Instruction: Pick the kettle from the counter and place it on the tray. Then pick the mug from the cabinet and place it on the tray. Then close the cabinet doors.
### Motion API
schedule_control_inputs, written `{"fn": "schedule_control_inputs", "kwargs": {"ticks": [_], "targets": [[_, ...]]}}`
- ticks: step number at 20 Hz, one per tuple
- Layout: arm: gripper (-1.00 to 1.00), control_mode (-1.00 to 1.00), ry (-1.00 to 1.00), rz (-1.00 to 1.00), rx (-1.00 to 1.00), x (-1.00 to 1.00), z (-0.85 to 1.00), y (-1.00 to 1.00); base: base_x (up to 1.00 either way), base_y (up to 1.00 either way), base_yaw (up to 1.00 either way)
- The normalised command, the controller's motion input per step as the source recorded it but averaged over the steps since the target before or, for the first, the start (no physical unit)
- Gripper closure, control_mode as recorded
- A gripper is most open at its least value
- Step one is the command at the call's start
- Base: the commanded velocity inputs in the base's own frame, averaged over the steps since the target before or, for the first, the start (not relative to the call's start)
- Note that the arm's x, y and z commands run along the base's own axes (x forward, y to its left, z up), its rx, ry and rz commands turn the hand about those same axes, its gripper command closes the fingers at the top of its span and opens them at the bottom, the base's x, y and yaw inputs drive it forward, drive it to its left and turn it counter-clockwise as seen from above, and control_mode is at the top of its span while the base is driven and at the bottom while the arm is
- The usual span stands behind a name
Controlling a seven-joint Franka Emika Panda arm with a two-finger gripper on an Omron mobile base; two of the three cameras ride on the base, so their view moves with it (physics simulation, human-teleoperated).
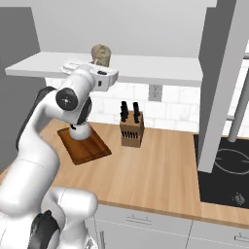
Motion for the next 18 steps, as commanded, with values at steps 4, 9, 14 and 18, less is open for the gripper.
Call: {"fn": "schedule_control_inputs", "kwargs": {"ticks": [4,9,14,18], "targets": [[1.0,-1.0,0.0,0.3,-0.08,-1.0,-0.14,-0.06,0.0,0.0,0.0],[1.0,-1.0,0.0,0.31,-0.18,-1.0,-0.31,0.0,0.0,0.0,0.0],[1.0,-1.0,0.0,0.34,-0.27,-0.95,-0.6,0.0,0.0,0.0,0.0],[1.0,-1.0,0.0,0.29,-0.35,-0.62,-0.65,0.23,0.0,0.0,0.0]]}}
